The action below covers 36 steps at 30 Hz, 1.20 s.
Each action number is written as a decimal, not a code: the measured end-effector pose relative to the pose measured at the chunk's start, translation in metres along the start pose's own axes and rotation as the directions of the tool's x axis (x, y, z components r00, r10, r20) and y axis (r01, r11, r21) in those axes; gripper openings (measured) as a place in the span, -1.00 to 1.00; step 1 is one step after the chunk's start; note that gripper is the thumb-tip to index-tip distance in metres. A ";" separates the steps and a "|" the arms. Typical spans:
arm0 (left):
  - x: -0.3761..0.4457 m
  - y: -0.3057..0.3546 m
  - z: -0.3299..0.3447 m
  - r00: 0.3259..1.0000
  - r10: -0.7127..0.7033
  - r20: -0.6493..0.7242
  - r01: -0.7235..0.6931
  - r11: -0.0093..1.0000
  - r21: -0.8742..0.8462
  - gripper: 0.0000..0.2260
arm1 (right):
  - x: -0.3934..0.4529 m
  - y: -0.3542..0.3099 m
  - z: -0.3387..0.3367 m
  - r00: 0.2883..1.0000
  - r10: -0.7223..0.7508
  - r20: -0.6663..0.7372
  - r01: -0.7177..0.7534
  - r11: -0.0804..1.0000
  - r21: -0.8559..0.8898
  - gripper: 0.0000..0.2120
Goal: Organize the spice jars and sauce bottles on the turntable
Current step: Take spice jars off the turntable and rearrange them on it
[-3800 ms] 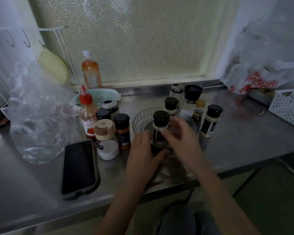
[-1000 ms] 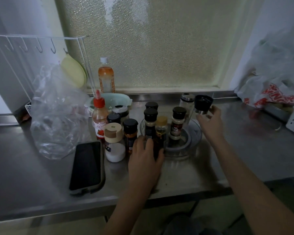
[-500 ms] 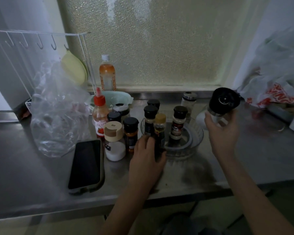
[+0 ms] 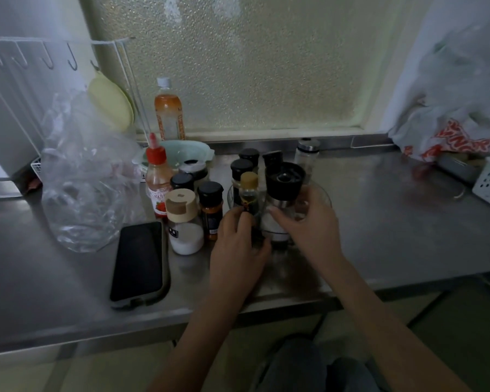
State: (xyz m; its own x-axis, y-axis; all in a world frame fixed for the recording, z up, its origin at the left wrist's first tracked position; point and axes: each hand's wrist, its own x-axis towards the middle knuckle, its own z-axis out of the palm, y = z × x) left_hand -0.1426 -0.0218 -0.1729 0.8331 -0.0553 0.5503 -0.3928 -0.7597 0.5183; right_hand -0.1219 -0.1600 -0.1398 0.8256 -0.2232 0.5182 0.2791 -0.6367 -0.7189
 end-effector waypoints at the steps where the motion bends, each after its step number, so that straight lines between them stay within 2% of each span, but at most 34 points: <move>1: 0.000 0.001 -0.001 1.000 -0.004 -0.011 0.004 1.000 0.001 -0.72 | 0.000 -0.001 0.000 0.999 0.010 0.032 -0.011 1.000 0.023 -0.56; 5: 0.000 -0.001 0.002 1.000 -0.015 0.017 0.014 0.999 0.033 -0.68 | 0.000 -0.007 -0.003 0.992 0.004 0.126 -0.023 0.989 0.143 -0.61; 9: 0.001 -0.003 0.005 0.999 -0.041 0.034 0.040 0.999 0.028 -0.65 | 0.023 0.005 -0.015 0.996 0.017 -0.088 -0.004 0.989 0.145 -0.63; 11: 0.000 -0.003 0.005 0.997 -0.055 0.062 0.053 0.998 0.038 -0.65 | 0.048 0.019 -0.018 0.978 0.073 -0.194 -0.049 0.991 0.126 -0.73; 13: 0.001 -0.004 0.006 0.991 -0.077 0.106 0.073 0.996 0.043 -0.63 | 0.078 0.040 -0.017 0.968 0.129 -0.214 -0.120 0.991 0.053 -0.79; 18: 0.003 -0.008 0.009 0.980 -0.094 0.178 0.088 0.995 0.038 -0.55 | 0.144 0.082 0.003 0.962 0.272 -0.007 -0.272 0.960 -0.059 -0.50; 21: 0.004 -0.008 0.009 0.979 -0.092 0.181 0.089 0.996 0.025 -0.56 | 0.163 0.088 0.017 0.941 0.325 0.095 -0.328 0.944 0.023 -0.41; 24: 0.004 -0.006 0.007 0.971 -0.110 0.214 0.103 0.994 0.043 -0.59 | 0.168 0.091 0.023 0.934 0.330 0.137 -0.346 0.931 0.118 -0.44; 29: 0.003 -0.005 0.006 0.971 -0.115 0.209 0.110 0.993 0.033 -0.60 | 0.160 0.088 0.015 0.965 0.257 0.046 -0.258 0.966 0.021 -0.51; 31: 0.003 -0.005 0.006 0.972 -0.115 0.206 0.113 0.993 0.021 -0.60 | 0.151 0.086 0.009 0.976 0.212 -0.043 -0.213 0.977 -0.004 -0.50; 36: 0.003 -0.006 0.007 0.975 -0.099 0.197 0.097 0.995 0.019 -0.62 | 0.118 0.059 -0.020 0.950 0.116 -0.288 -0.074 0.986 0.151 -0.46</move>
State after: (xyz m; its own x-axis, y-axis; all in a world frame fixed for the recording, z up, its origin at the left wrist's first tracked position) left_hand -0.1354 -0.0218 -0.1790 0.9283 -0.1063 0.3564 -0.3025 -0.7733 0.5572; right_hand -0.0174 -0.2387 -0.1121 0.6756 -0.4987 0.5430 0.2882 -0.4992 -0.8171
